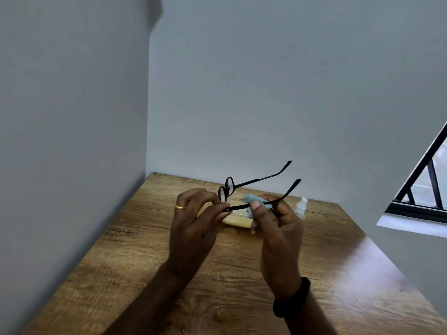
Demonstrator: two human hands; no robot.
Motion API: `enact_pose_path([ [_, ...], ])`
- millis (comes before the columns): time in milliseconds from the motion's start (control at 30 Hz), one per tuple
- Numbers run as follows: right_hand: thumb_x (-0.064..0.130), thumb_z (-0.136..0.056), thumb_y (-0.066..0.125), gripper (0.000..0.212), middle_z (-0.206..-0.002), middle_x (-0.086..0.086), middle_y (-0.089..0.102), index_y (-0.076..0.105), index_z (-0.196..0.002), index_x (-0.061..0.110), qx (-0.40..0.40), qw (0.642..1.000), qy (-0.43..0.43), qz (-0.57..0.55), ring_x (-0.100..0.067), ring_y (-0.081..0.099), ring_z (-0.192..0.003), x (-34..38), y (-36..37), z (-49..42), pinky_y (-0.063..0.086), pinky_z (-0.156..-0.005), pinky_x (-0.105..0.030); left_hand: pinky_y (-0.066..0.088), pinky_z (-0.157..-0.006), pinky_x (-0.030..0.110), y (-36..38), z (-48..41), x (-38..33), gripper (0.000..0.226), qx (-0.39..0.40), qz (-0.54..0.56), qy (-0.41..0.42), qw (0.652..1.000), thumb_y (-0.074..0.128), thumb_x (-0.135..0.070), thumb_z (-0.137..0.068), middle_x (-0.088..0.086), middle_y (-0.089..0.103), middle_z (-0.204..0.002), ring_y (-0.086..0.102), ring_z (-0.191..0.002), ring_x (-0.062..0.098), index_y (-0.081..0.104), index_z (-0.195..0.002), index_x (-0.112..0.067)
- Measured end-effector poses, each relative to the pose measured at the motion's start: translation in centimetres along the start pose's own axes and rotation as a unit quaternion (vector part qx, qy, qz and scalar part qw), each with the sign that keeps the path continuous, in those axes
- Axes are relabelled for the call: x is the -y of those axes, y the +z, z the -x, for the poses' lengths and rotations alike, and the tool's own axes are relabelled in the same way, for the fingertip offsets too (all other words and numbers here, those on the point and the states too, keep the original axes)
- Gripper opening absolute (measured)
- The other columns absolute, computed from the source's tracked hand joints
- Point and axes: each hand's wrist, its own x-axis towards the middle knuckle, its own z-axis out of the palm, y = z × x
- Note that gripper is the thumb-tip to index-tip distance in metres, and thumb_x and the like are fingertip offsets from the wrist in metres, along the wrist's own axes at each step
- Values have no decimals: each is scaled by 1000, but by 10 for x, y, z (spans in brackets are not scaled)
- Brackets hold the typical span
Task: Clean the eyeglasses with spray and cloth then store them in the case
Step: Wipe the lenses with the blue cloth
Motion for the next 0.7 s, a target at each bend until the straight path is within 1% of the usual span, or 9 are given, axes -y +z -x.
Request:
enact_pose_path([
  [33, 17, -90, 72, 8, -67, -8, 65, 75, -95, 11, -3, 1000, 8, -19, -16, 53, -54, 4, -4, -3, 45, -49, -27, 32, -103, 17, 0, 0, 1, 16, -2, 2, -2, 1000, 73, -19, -94, 7, 71, -101, 55, -106, 21, 81, -99, -7],
  [133, 20, -84, 70, 14, -69, -9, 62, 74, -91, 8, -15, 997, 37, -69, -16, 49, -54, 16, -14, -11, 43, -49, -24, 32, -102, 15, -1, -1, 1, 17, -9, 6, -9, 1000, 72, -19, -93, 7, 71, -99, 53, -106, 19, 81, -98, -6],
  [233, 19, -84, 70, 10, -65, -5, 58, 72, -85, 9, -11, 996, 32, -77, -17, 46, -54, 27, -25, -20, 42, -52, -24, 32, -102, 15, 0, 0, 0, 15, -9, 12, -12, 1000, 73, -17, -93, 7, 71, -99, 54, -105, 20, 81, -98, -5],
  [300, 19, -84, 70, 12, -66, -4, 59, 71, -86, 7, -1, 997, 30, -67, -18, 46, -55, 34, -30, -27, 42, -53, -25, 31, -103, 14, 0, 0, -1, 17, -9, 16, -15, 1000, 70, -18, -94, 7, 70, -99, 54, -105, 21, 81, -99, -6],
  [400, 16, -84, 70, 11, -78, -5, 67, 74, -89, 8, 23, 996, 42, -74, -17, 47, -58, 45, -36, -38, 43, -53, -24, 32, -102, 14, -1, 1, -1, 18, -7, 18, -20, 1000, 70, -19, -94, 6, 70, -99, 56, -102, 23, 80, -99, -6],
  [467, 15, -84, 69, 16, -79, -8, 66, 73, -95, 4, 35, 995, 51, -77, -17, 47, -57, 52, -39, -46, 44, -53, -23, 32, -101, 15, -1, 1, 0, 17, -8, 20, -25, 999, 70, -19, -94, 6, 70, -99, 57, -101, 23, 81, -98, -6],
  [600, 13, -83, 68, 26, -77, -7, 64, 68, -105, -1, 14, 988, 82, -127, -14, 53, -59, 55, -44, -53, 47, -54, -22, 38, -94, 18, -4, 0, 1, 12, -15, 14, -57, 998, 76, -15, -89, 4, 68, -100, 53, -105, 19, 81, -99, -9],
  [700, 12, -78, 70, 29, -78, -5, 68, 69, -105, 0, 4, 981, 129, -142, -12, 59, -63, 42, -38, -44, 53, -57, -19, 46, -83, 28, -4, -1, 2, 12, -30, 11, -90, 995, 80, -11, -85, 5, 67, -99, 52, -103, 17, 81, -97, -9],
])
